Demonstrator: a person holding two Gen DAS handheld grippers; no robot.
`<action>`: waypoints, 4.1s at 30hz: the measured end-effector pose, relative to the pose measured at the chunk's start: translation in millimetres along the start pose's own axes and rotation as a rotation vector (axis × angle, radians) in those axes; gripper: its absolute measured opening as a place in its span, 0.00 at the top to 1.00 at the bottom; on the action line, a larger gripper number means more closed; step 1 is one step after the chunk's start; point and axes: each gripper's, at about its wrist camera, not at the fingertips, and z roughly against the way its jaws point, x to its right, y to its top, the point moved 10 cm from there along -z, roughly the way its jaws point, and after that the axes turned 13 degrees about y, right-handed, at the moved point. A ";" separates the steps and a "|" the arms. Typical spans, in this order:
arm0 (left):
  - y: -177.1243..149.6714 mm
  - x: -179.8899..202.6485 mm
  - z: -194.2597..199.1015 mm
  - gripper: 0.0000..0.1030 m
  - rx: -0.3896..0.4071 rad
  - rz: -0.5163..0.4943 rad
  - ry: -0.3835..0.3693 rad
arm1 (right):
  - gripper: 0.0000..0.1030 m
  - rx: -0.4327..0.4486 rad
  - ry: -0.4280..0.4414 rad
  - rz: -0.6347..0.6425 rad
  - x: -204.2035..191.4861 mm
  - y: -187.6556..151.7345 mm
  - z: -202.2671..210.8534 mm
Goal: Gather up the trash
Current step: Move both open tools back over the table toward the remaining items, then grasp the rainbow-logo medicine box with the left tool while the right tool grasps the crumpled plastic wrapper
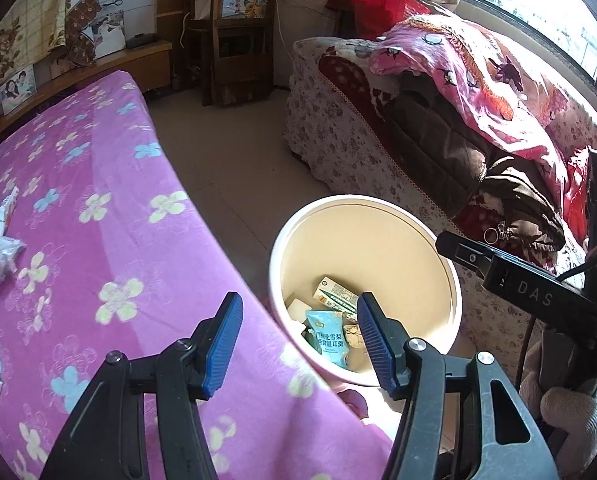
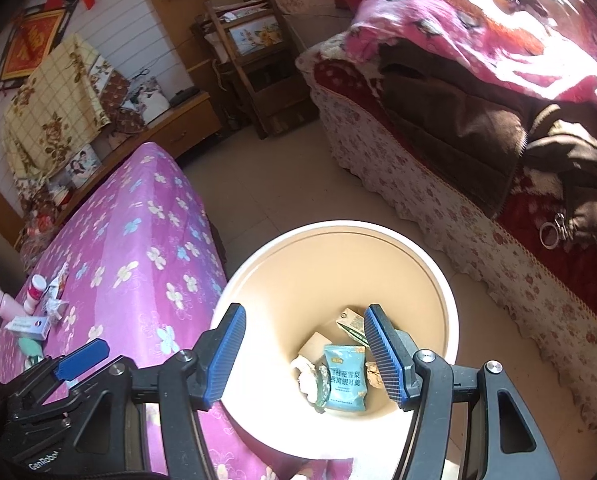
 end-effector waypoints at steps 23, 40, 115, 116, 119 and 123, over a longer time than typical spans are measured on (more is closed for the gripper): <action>-78.0 -187.2 89.9 0.39 0.016 0.205 0.101 | 0.34 -0.149 0.266 0.242 -199.6 -56.5 -32.4; -112.1 -318.3 80.9 0.36 0.007 0.246 0.242 | 0.34 -0.304 0.335 0.381 -306.7 -99.6 -106.5; -136.3 -341.6 43.0 0.37 -0.141 0.461 0.363 | 0.34 -0.305 0.289 0.534 -374.4 -70.9 -187.7; -136.3 -341.7 42.9 0.37 -0.140 0.461 0.361 | 0.34 -0.303 0.281 0.541 -376.3 -67.8 -193.0; -136.2 -341.7 44.1 0.36 -0.137 0.459 0.360 | 0.34 -0.322 0.281 0.548 -382.0 -65.1 -208.3; -135.6 -340.4 43.8 0.36 -0.135 0.442 0.365 | 0.34 -0.326 0.296 0.553 -387.0 -66.1 -219.9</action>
